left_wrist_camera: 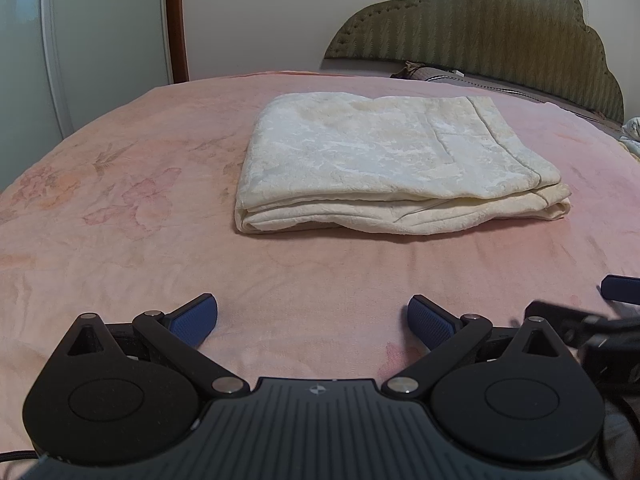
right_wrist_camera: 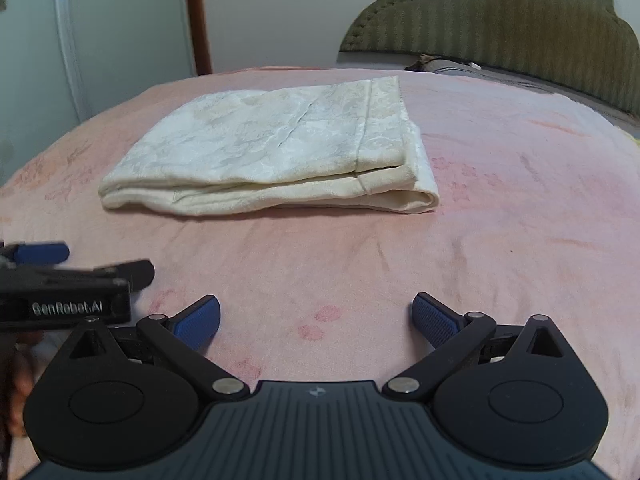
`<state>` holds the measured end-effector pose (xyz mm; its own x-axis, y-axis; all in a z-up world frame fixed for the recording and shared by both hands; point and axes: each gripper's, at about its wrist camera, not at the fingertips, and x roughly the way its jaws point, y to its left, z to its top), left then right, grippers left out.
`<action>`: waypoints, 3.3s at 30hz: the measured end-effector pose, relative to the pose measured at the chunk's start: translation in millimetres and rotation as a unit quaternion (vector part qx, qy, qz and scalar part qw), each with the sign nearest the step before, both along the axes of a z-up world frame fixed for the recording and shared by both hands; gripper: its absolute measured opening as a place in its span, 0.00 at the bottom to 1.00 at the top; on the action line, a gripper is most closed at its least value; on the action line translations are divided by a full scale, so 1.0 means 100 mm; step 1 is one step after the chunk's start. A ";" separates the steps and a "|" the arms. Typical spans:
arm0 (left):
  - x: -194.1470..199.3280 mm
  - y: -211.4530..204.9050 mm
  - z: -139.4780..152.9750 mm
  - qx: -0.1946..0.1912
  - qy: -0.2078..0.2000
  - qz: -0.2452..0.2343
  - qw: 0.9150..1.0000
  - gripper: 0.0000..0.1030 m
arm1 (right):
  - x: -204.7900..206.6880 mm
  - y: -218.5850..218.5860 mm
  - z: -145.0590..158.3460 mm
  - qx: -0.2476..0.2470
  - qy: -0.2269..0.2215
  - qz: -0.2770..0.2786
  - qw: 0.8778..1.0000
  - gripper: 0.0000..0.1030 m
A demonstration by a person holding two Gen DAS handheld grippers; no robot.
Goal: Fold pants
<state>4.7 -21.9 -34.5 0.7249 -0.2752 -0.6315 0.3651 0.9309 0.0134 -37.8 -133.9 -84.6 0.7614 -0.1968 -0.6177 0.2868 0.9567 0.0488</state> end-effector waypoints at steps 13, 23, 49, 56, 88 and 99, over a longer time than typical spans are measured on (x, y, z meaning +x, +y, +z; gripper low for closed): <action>-0.02 0.03 0.00 0.001 -0.001 0.001 1.000 1.00 | -0.56 -0.04 0.71 0.157 -0.136 -0.021 0.978 1.00; -0.02 0.03 0.00 0.001 -0.001 0.001 1.000 1.00 | -0.68 0.46 1.09 0.199 -0.178 0.074 0.961 1.00; -0.02 0.04 0.00 0.001 -0.002 0.001 1.000 1.00 | 0.04 0.04 -0.02 -0.064 -0.012 -0.031 0.997 1.00; -0.02 0.04 0.00 0.001 -0.001 0.000 1.000 1.00 | 0.05 0.03 -0.05 -0.039 0.000 -0.034 0.999 1.00; -0.03 0.22 0.17 -0.048 0.036 -0.025 0.998 0.99 | 0.05 0.02 -0.06 -0.032 0.002 -0.035 0.999 1.00; 0.30 0.07 0.17 0.015 0.036 0.011 0.999 0.99 | 0.06 0.03 -0.06 -0.033 0.003 -0.036 0.999 1.00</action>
<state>35.1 -14.8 -17.8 0.6833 -0.2400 -0.6895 0.3456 0.9382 0.0159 -32.2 -130.8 -90.3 0.7401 -0.2916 -0.6060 0.3557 0.9345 -0.0153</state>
